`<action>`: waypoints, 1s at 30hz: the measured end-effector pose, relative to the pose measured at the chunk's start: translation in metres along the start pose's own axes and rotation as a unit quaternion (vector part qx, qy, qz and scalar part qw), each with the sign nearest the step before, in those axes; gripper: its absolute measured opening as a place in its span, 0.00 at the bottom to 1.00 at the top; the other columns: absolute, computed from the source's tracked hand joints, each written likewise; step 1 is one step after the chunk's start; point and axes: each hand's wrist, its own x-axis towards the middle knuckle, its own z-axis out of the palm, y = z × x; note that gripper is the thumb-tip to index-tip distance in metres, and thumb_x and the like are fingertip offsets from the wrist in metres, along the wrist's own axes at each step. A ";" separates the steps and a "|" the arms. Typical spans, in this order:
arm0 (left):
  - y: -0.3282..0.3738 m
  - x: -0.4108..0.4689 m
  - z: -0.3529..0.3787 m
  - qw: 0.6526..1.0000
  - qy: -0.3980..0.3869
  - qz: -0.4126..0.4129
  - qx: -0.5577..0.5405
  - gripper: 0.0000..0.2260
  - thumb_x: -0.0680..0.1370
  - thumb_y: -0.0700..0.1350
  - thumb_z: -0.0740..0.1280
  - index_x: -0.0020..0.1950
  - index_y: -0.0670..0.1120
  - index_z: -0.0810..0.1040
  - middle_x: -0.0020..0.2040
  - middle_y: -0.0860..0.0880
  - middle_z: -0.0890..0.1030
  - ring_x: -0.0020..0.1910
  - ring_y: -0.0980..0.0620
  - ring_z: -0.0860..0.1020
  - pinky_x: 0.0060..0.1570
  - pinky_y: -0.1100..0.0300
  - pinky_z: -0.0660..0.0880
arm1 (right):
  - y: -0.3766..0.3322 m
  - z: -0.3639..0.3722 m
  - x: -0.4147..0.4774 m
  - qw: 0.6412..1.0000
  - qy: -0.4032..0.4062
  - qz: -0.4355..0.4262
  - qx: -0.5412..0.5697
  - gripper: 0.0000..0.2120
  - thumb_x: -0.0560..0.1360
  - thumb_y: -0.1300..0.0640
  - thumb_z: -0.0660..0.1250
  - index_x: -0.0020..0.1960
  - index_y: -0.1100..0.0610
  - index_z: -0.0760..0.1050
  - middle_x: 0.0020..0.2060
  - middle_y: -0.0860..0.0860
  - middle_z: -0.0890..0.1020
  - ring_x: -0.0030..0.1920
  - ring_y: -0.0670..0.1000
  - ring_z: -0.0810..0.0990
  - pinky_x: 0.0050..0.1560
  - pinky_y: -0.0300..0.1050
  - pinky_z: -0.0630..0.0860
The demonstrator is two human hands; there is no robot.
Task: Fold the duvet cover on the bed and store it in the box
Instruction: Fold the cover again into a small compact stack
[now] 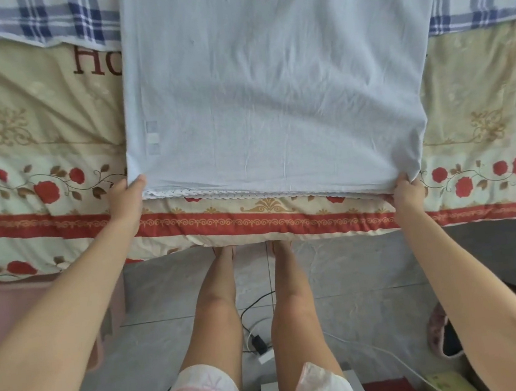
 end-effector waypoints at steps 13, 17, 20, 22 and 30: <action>0.017 0.015 0.019 0.996 -0.038 -0.011 0.085 0.35 0.77 0.49 0.68 0.75 0.39 0.52 0.74 0.42 0.61 0.71 0.45 0.64 0.67 0.51 0.64 | -0.005 0.008 -0.003 0.969 -0.008 -0.061 -0.239 0.28 0.77 0.56 0.64 0.72 0.63 0.58 0.53 0.55 0.73 0.48 0.53 0.75 0.43 0.48 0.72; 0.032 -0.002 0.029 0.996 -0.068 -0.016 0.059 0.19 0.78 0.43 0.65 0.67 0.38 0.68 0.65 0.42 0.73 0.60 0.45 0.73 0.56 0.54 0.69 | -0.018 0.009 -0.024 0.969 -0.057 -0.038 -0.237 0.20 0.80 0.55 0.57 0.65 0.69 0.66 0.34 0.53 0.70 0.33 0.48 0.69 0.31 0.40 0.68; 0.051 -0.030 0.003 0.995 -0.091 -0.039 -0.002 0.22 0.76 0.42 0.69 0.67 0.38 0.69 0.63 0.46 0.74 0.61 0.45 0.72 0.52 0.54 0.70 | -0.031 -0.011 -0.059 0.977 -0.086 -0.039 -0.190 0.20 0.77 0.56 0.64 0.64 0.66 0.69 0.36 0.50 0.72 0.33 0.46 0.71 0.28 0.37 0.67; 0.076 -0.057 -0.025 0.990 -0.130 -0.046 -0.022 0.26 0.74 0.43 0.71 0.68 0.37 0.68 0.65 0.47 0.72 0.64 0.44 0.71 0.55 0.53 0.70 | -0.049 -0.035 -0.095 0.980 -0.111 -0.051 -0.154 0.20 0.75 0.56 0.68 0.62 0.65 0.71 0.37 0.50 0.75 0.34 0.46 0.73 0.29 0.36 0.68; 0.122 -0.164 -0.116 0.967 -0.193 -0.105 -0.129 0.17 0.78 0.44 0.65 0.65 0.41 0.71 0.60 0.45 0.80 0.59 0.47 0.77 0.64 0.48 0.69 | -0.061 -0.119 -0.183 0.956 -0.201 0.203 -0.073 0.15 0.74 0.54 0.70 0.55 0.60 0.71 0.35 0.53 0.74 0.32 0.49 0.72 0.31 0.41 0.72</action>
